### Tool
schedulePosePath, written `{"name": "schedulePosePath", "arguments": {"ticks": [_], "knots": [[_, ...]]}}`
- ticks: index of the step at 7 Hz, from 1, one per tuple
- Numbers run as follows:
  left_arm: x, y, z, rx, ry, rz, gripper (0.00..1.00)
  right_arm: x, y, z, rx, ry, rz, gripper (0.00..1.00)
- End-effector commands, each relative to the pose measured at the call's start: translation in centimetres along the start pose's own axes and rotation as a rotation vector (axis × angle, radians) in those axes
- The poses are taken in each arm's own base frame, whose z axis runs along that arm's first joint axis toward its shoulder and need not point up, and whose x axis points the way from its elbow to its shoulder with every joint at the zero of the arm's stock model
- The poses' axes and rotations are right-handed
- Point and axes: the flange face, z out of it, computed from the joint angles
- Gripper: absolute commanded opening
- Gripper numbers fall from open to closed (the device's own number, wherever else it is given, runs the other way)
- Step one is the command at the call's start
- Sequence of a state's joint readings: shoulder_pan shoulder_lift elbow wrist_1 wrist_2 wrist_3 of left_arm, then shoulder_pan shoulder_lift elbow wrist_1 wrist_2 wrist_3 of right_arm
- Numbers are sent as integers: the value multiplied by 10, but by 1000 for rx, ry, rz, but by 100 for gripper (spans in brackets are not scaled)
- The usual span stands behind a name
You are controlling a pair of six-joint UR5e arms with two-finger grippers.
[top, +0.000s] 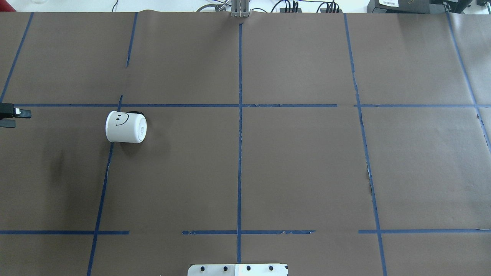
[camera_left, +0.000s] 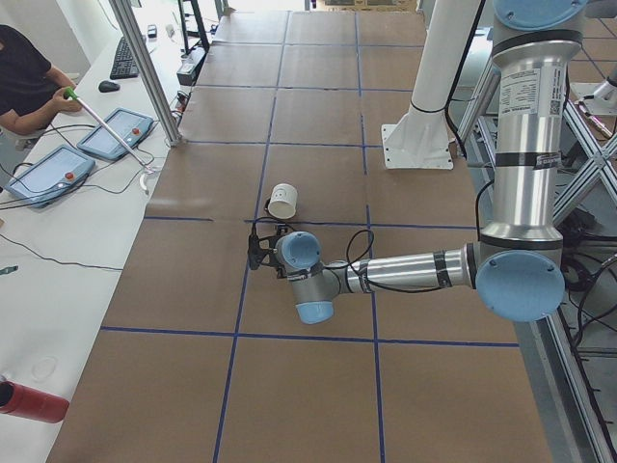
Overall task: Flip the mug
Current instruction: 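Reach the left gripper to the white mug's open end and grasp its rim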
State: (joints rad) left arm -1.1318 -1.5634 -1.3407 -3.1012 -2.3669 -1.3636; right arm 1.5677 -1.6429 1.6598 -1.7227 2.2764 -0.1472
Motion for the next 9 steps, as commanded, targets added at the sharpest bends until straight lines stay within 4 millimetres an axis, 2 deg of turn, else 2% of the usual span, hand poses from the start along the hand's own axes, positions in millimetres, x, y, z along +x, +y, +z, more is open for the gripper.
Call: {"name": "schedulePosePath", "arguments": {"ticks": [1, 2, 3, 4, 5, 6, 7, 9], "knots": [[52, -6, 46, 59, 152, -141, 100, 0, 0, 0, 0, 0, 0, 100], [87, 23, 104, 79, 264, -217, 100, 0, 0, 0, 0, 0, 0, 100], [103, 29, 120, 63, 317, -221, 100, 0, 0, -1, 1, 0, -1, 100], [95, 33, 120, 54, 349, -202, 99, 0, 0, 0, 0, 0, 0, 100], [88, 35, 134, 38, 382, -184, 97, 0, 0, 0, 0, 0, 0, 100], [83, 38, 135, 30, 395, -176, 96, 0, 0, -1, 1, 0, -1, 100], [90, 37, 145, 22, 405, -170, 95, 0, 0, 0, 0, 0, 0, 100], [93, 39, 162, 1, 446, -144, 83, 0, 0, 0, 0, 0, 0, 100]]}}
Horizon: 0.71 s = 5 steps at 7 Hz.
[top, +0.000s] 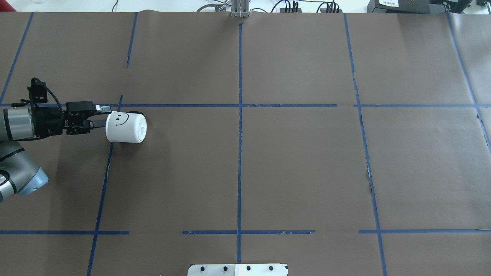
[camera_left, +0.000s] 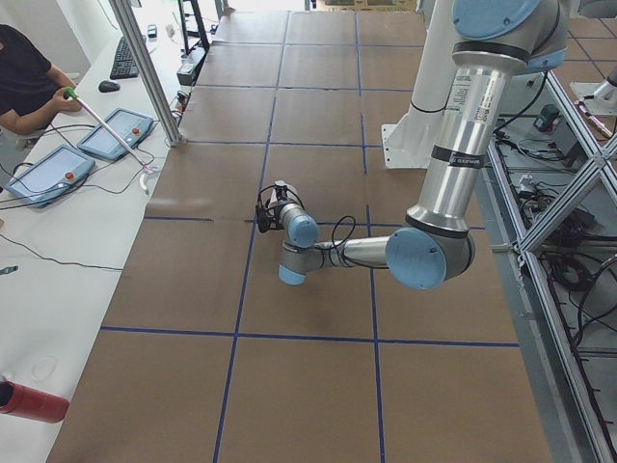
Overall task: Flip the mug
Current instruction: 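Reach the left gripper to the white mug's open end and grasp its rim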
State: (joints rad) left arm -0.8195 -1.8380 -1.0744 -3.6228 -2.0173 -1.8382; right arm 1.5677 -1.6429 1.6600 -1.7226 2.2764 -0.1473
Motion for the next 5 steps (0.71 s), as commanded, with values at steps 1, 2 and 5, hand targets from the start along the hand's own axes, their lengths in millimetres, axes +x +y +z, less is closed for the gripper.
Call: {"name": "schedulePosePath", "arguments": {"ticks": [1, 2, 5], "knots": [[-9, 4, 19, -33, 32, 23, 78, 0, 0, 0, 0, 0, 0, 100], [-12, 8, 21, -41, 33, 40, 67, 0, 0, 0, 0, 0, 0, 100], [-5, 13, 27, -58, 64, 55, 0, 0, 0, 0, 0, 0, 0, 100]]}}
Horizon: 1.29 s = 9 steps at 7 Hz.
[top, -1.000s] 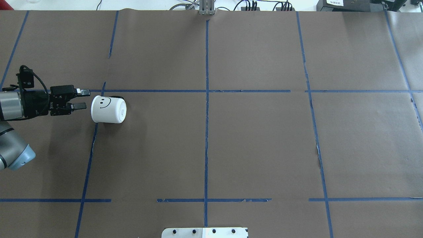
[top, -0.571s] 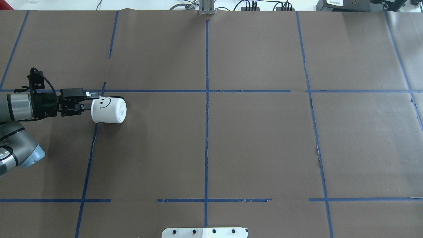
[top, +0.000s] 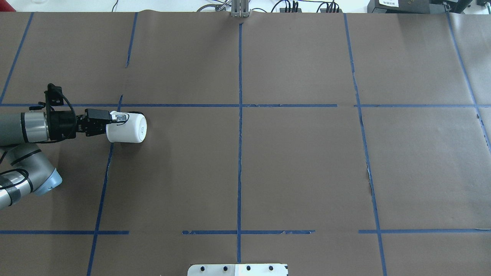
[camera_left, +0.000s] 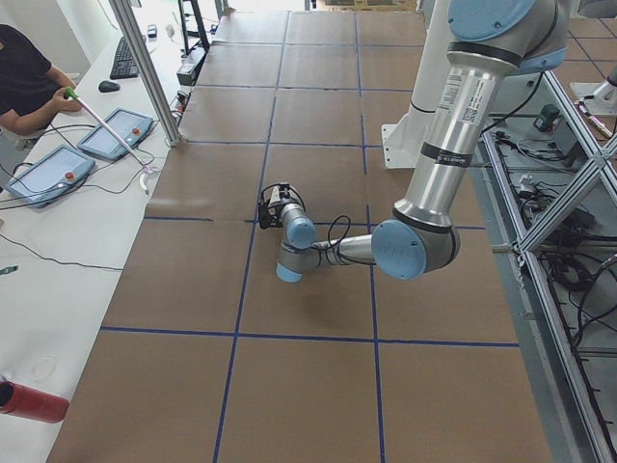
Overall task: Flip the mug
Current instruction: 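Lift the white mug with the left gripper and carry it toward the table center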
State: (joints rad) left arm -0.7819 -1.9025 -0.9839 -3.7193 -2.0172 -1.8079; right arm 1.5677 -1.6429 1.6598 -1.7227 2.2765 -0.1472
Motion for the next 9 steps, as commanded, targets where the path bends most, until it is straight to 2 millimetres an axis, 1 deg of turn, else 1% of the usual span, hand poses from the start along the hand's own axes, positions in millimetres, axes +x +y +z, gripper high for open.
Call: {"name": "schedulePosePath", "arguments": {"ticks": [1, 2, 3, 4, 5, 6, 7, 8, 9], "knots": [[2, 2, 2, -7, 11, 5, 0, 0, 0, 0, 0, 0, 0, 100], [8, 4, 2, -13, 35, 10, 0, 0, 0, -1, 1, 0, -1, 100], [22, 6, 0, -22, 93, -25, 0, 0, 0, -1, 1, 0, -1, 100], [51, 8, 3, -32, 158, -101, 0, 0, 0, -1, 1, 0, -1, 100], [62, 8, 7, -16, 184, -112, 0, 0, 0, -1, 1, 0, -1, 100], [77, 7, 14, -11, 194, -118, 0, 0, 0, -1, 1, 0, -1, 100], [127, -2, 58, 25, 107, -169, 0, 0, 0, -1, 1, 0, -1, 100], [185, -10, 105, 61, -1, -205, 0, 0, 0, -1, 1, 0, -1, 100], [220, -14, 148, 83, -92, -244, 0, 0, 0, -1, 1, 0, -1, 100]]}}
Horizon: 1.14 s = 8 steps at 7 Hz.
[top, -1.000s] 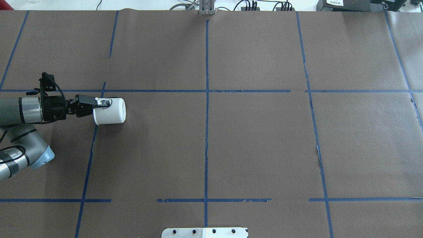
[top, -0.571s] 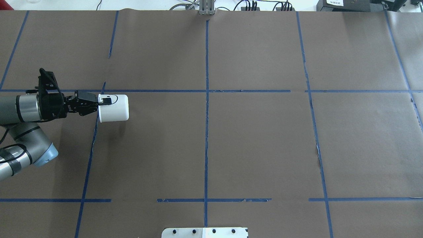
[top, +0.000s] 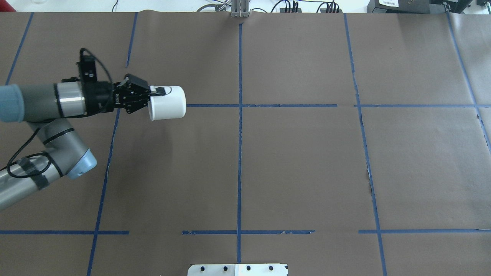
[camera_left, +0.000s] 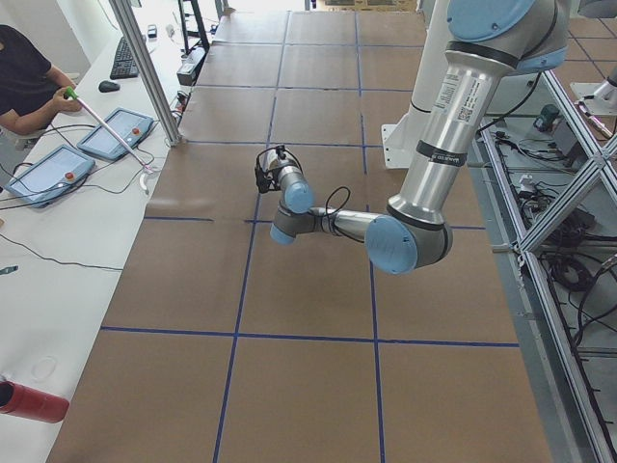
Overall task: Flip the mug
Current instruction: 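Lift the white mug with the left gripper and carry it toward the table center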
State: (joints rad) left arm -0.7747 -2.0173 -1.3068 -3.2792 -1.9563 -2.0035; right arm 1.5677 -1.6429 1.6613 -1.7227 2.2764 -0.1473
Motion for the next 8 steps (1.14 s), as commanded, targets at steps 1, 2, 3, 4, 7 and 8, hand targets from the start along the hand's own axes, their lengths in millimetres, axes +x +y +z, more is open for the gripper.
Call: {"name": "schedulePosePath", "arguments": {"ticks": [1, 2, 3, 4, 7, 8], "knots": [[77, 13, 90, 72, -210, -20, 0, 0, 0, 0, 0, 0, 0, 100], [103, 21, 131, 118, -311, 25, 0, 0, 0, 0, 0, 0, 0, 100], [126, 56, 189, 128, -483, 20, 0, 0, 0, 0, 0, 0, 0, 100], [143, 74, 220, 137, -644, 105, 0, 0, 0, 0, 0, 0, 0, 100], [143, 151, 298, 181, -976, 156, 0, 0, 0, 0, 0, 0, 0, 100], [151, 151, 317, 177, -1078, 177, 0, 0, 0, 0, 0, 0, 0, 100]]}}
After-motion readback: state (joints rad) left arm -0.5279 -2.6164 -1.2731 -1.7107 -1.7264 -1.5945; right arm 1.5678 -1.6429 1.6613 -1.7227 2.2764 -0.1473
